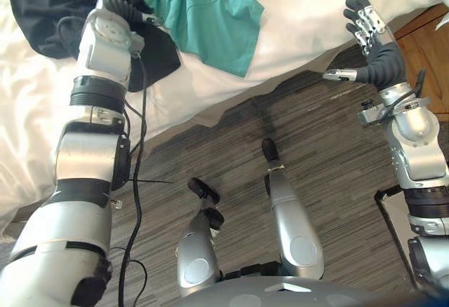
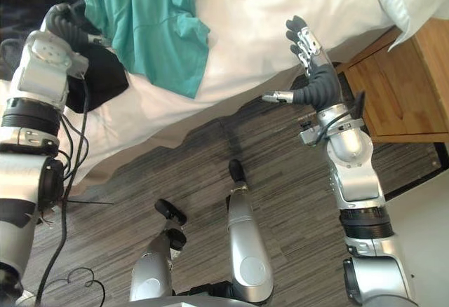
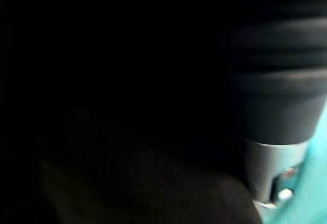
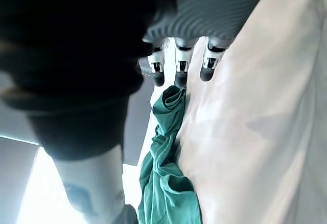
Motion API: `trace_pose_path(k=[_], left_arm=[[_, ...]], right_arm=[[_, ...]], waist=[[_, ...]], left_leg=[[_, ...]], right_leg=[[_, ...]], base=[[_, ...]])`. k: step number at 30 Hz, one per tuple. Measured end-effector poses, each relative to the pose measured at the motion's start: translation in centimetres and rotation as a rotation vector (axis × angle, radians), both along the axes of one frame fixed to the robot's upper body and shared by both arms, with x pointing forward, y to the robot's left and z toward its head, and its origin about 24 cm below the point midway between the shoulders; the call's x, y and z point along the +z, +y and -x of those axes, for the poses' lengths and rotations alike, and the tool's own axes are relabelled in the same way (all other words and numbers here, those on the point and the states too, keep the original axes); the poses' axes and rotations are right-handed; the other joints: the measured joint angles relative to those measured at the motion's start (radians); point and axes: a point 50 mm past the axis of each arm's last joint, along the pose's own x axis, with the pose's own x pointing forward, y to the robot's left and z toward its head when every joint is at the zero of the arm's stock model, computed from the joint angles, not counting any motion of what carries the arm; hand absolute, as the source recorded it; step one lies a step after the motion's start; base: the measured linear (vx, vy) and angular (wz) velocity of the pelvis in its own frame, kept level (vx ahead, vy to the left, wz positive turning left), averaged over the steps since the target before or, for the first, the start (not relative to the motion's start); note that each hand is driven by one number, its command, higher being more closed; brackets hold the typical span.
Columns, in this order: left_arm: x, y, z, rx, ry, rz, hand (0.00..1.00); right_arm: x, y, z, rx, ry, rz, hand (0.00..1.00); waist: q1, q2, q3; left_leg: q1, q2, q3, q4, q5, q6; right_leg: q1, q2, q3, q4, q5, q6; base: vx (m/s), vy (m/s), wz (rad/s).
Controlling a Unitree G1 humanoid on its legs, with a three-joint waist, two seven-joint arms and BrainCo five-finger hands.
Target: Tidy the bed and pick cloth on bed and put in laundry
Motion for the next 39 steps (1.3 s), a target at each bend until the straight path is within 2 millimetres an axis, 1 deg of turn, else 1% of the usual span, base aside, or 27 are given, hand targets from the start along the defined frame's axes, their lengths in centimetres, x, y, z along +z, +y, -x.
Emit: trace_pose_path(k=[3, 6, 8, 9, 10, 12, 13, 15, 16, 18, 19, 20, 21, 22, 23, 25, 27, 28, 30, 31, 32, 33, 34, 35, 36, 37, 39], left_arm=[[-2.2, 1.1, 0.4, -0.011, 0.016, 0.011, 1.0], [-4.5, 1.5, 0.8, -0.045, -0.023, 0.051, 1.0], [-7.7, 1.2, 1.4, -0.105, -0.03, 0.106, 1.0], [-8.9, 0.8, 1.7, -0.126, -0.029, 0.106, 1.0], [-9.7, 0.4, 2.0, -0.145, -0.032, 0.095, 1.0], [-12.3, -1.6, 3.3, -0.241, -0.032, 0.049, 1.0], [-12.9, -2.1, 3.7, -0.261, -0.027, 0.042, 1.0], [-14.4, -3.7, 5.4, -0.343, -0.022, -0.002, 1.0], [-14.7, -4.0, 5.8, -0.359, -0.018, -0.007, 1.0], [-16.1, -4.4, 8.1, -0.408, 0.016, 0.016, 1.0], [-16.5, -4.5, 8.6, -0.419, 0.028, 0.04, 1.0], [-17.3, -4.5, 9.7, -0.441, 0.058, 0.089, 1.0], [-18.0, -4.5, 10.8, -0.458, 0.085, 0.142, 1.0], [-18.6, -4.4, 11.5, -0.464, 0.107, 0.18, 1.0], [-19.6, -4.5, 12.6, -0.487, 0.144, 0.259, 1.0], [-21.8, -5.1, 15.4, -0.522, 0.229, 0.402, 1.0], [-22.8, -5.9, 16.5, -0.548, 0.26, 0.505, 1.0], [-24.1, -7.2, 17.8, -0.584, 0.305, 0.616, 1.0], [-25.4, -8.8, 19.0, -0.629, 0.372, 0.719, 1.0], [-26.8, -10.7, 20.4, -0.666, 0.45, 0.804, 1.0], [-27.3, -11.2, 20.8, -0.671, 0.475, 0.825, 1.0], [-27.4, -11.3, 20.9, -0.672, 0.482, 0.831, 1.0], [-28.4, -12.3, 21.7, -0.676, 0.533, 0.878, 1.0], [-29.4, -12.6, 22.1, -0.662, 0.573, 0.896, 1.0], [-30.3, -12.5, 22.4, -0.628, 0.606, 0.909, 1.0], [-30.8, -12.3, 22.6, -0.601, 0.62, 0.91, 1.0], [-32.0, -11.7, 22.8, -0.53, 0.652, 0.897, 1.0]], right_arm=[[-0.3, 0.0, 0.1, -0.005, 0.009, 0.025, 0.0], [-0.6, 0.0, 0.1, -0.008, 0.021, 0.041, 0.0], [-0.7, 0.0, 0.1, -0.017, 0.023, 0.074, 0.0], [-0.7, 0.0, 0.1, -0.021, 0.022, 0.088, 0.0], [-0.7, -0.1, 0.2, -0.024, 0.022, 0.098, 0.0], [-0.9, -0.4, 0.2, -0.042, 0.032, 0.144, 0.0], [-1.0, -0.5, 0.2, -0.049, 0.041, 0.155, 0.0], [-1.5, -1.1, 0.0, -0.09, 0.071, 0.193, 0.0], [-1.6, -1.4, -0.1, -0.101, 0.082, 0.199, 0.0], [-2.7, -3.1, -0.8, -0.187, 0.163, 0.247, 0.0], [-2.9, -3.7, -1.0, -0.213, 0.186, 0.253, 0.0], [-3.1, -5.0, -1.4, -0.261, 0.226, 0.259, 0.0], [-2.9, -6.0, -1.9, -0.304, 0.249, 0.257, 0.0], [-2.6, -6.5, -2.2, -0.326, 0.254, 0.263, 0.0], [-1.9, -7.6, -2.5, -0.374, 0.256, 0.283, 0.0], [-0.1, -9.6, -3.6, -0.458, 0.265, 0.272, 0.0], [0.9, -10.6, -3.8, -0.497, 0.261, 0.275, 0.0], [2.4, -11.5, -4.0, -0.535, 0.249, 0.292, 0.0], [4.2, -12.0, -4.4, -0.566, 0.234, 0.328, 0.0], [6.1, -12.3, -4.6, -0.592, 0.214, 0.367, 0.0], [6.6, -12.4, -4.7, -0.603, 0.212, 0.385, 0.0], [6.7, -12.4, -4.7, -0.605, 0.211, 0.388, 0.0], [7.7, -12.9, -4.7, -0.64, 0.205, 0.425, 0.0], [8.6, -13.3, -4.7, -0.671, 0.201, 0.445, 0.0], [9.1, -13.7, -4.6, -0.698, 0.206, 0.459, 0.0], [9.2, -13.9, -4.7, -0.709, 0.211, 0.459, 0.0], [9.4, -14.7, -4.5, -0.757, 0.244, 0.495, 0.0]], waist=[[0.002, 0.024, -0.013], [0.008, 0.029, -0.015], [0.007, 0.032, -0.016], [0.008, 0.032, -0.017], [0.009, 0.032, -0.017], [0.03, 0.034, -0.02], [0.037, 0.035, -0.023], [0.069, 0.035, -0.025], [0.076, 0.036, -0.026], [0.105, 0.036, -0.04], [0.116, 0.037, -0.043], [0.134, 0.039, -0.047], [0.145, 0.042, -0.049], [0.153, 0.046, -0.054], [0.17, 0.055, -0.062], [0.204, 0.067, -0.062], [0.217, 0.079, -0.062], [0.234, 0.099, -0.061], [0.247, 0.12, -0.059], [0.256, 0.15, -0.049], [0.262, 0.16, -0.049], [0.265, 0.163, -0.049], [0.28, 0.188, -0.052], [0.287, 0.21, -0.049], [0.293, 0.224, -0.048], [0.294, 0.232, -0.049], [0.301, 0.26, -0.038]], left_leg=[[0.016, -0.008, 0.001, -0.004, 0.003, -0.002], [0.042, -0.008, 0.001, -0.011, 0.007, -0.001], [0.086, -0.009, -0.004, -0.03, 0.013, -0.001], [0.096, -0.007, -0.006, -0.031, 0.013, -0.001], [0.107, -0.008, -0.009, -0.031, 0.013, -0.001], [0.118, -0.014, -0.042, -0.037, 0.013, -0.001], [0.117, -0.015, -0.055, -0.038, 0.014, -0.002], [0.117, -0.02, -0.099, -0.042, 0.02, -0.001], [0.118, -0.022, -0.114, -0.046, 0.023, 0.0], [0.115, -0.028, -0.169, -0.071, 0.042, 0.001], [0.115, -0.028, -0.182, -0.074, 0.045, 0.001], [0.112, -0.027, -0.208, -0.074, 0.047, 0.002], [0.108, -0.028, -0.23, -0.074, 0.048, 0.003], [0.1, -0.029, -0.241, -0.074, 0.05, 0.004], [0.082, -0.03, -0.257, -0.074, 0.055, 0.006], [0.071, -0.034, -0.282, -0.084, 0.067, 0.009], [0.068, -0.038, -0.302, -0.098, 0.077, 0.01], [0.064, -0.04, -0.315, -0.11, 0.087, 0.011], [0.054, -0.044, -0.328, -0.11, 0.091, 0.014], [0.047, -0.05, -0.337, -0.115, 0.097, 0.017], [0.046, -0.053, -0.338, -0.12, 0.099, 0.018], [0.046, -0.053, -0.338, -0.122, 0.1, 0.019], [0.037, -0.061, -0.337, -0.133, 0.106, 0.021], [0.019, -0.065, -0.338, -0.136, 0.112, 0.024], [-0.002, -0.07, -0.338, -0.137, 0.117, 0.026], [-0.011, -0.072, -0.338, -0.137, 0.12, 0.029], [-0.026, -0.083, -0.344, -0.137, 0.124, 0.031]], right_leg=[[0.001, -0.004, 0.003, 0.02, -0.013, 0.003], [0.026, -0.006, -0.006, 0.023, -0.02, 0.001], [0.088, -0.011, -0.038, 0.009, -0.027, -0.003], [0.112, -0.014, -0.051, 0.002, -0.03, -0.002], [0.128, -0.019, -0.062, -0.001, -0.033, -0.001], [0.167, -0.039, -0.099, -0.003, -0.046, 0.003], [0.175, -0.042, -0.108, -0.006, -0.047, 0.004], [0.215, -0.052, -0.149, -0.023, -0.048, 0.005], [0.226, -0.054, -0.158, -0.027, -0.048, 0.006], [0.263, -0.061, -0.203, -0.051, -0.048, 0.007], [0.273, -0.062, -0.216, -0.059, -0.048, 0.007], [0.294, -0.065, -0.234, -0.074, -0.048, 0.007], [0.311, -0.067, -0.253, -0.085, -0.047, 0.008], [0.314, -0.068, -0.26, -0.091, -0.046, 0.008], [0.315, -0.07, -0.274, -0.105, -0.04, 0.008], [0.32, -0.072, -0.292, -0.117, -0.035, 0.008], [0.327, -0.074, -0.306, -0.125, -0.034, 0.008], [0.335, -0.074, -0.32, -0.135, -0.03, 0.006], [0.334, -0.078, -0.329, -0.139, -0.028, 0.007], [0.332, -0.083, -0.338, -0.14, -0.026, 0.009], [0.327, -0.084, -0.337, -0.14, -0.025, 0.011], [0.326, -0.085, -0.337, -0.14, -0.025, 0.011], [0.308, -0.089, -0.334, -0.138, -0.024, 0.014], [0.289, -0.093, -0.334, -0.135, -0.021, 0.017], [0.263, -0.099, -0.332, -0.127, -0.02, 0.018], [0.253, -0.102, -0.332, -0.122, -0.019, 0.019], [0.228, -0.113, -0.328, -0.108, -0.018, 0.021]], base=[[0.09, -0.048, 0.01], [0.07, -0.062, 0.04], [0.06, -0.029, 0.2], [0.04, -0.011, 0.29], [0.03, -0.006, 0.35], [0.02, -0.018, 0.49], [0.01, -0.032, 0.49], [0.01, -0.034, 0.51], [0.01, -0.026, 0.61], [0.02, -0.015, 0.6], [0.03, -0.011, 0.57], [0.03, -0.006, 0.52], [0.03, 0.001, 0.52], [0.02, 0.009, 0.47], [0.03, 0.013, 0.38], [0.03, 0.011, 0.33], [0.01, 0.009, 0.3], [0.01, 0.017, 0.3], [0.0, 0.018, 0.24], [-0.01, 0.018, 0.17], [-0.01, 0.02, 0.12], [0.0, 0.0, 0.0], [0.0, 0.0, 0.0], [0.0, 0.0, 0.0], [0.0, 0.005, 0.05], [0.02, -0.003, 0.07], [0.04, -0.005, 0.04]])
